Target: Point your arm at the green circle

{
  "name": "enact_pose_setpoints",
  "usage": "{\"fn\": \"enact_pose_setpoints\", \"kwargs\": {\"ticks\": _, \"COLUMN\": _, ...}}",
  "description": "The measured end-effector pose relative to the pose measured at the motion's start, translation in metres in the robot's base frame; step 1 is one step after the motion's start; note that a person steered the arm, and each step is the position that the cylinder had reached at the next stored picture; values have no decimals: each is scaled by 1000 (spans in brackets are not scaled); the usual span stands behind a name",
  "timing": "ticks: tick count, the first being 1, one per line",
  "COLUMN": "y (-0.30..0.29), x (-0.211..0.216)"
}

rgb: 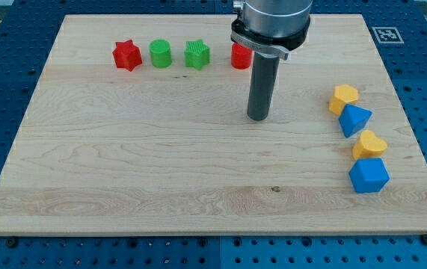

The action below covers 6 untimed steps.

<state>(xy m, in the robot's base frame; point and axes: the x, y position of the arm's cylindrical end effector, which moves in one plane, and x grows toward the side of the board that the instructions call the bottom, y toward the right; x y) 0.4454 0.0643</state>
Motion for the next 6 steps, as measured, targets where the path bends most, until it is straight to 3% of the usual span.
{"fn": "enact_pose_setpoints", "kwargs": {"ticks": 6, "y": -99, "x": -61}}
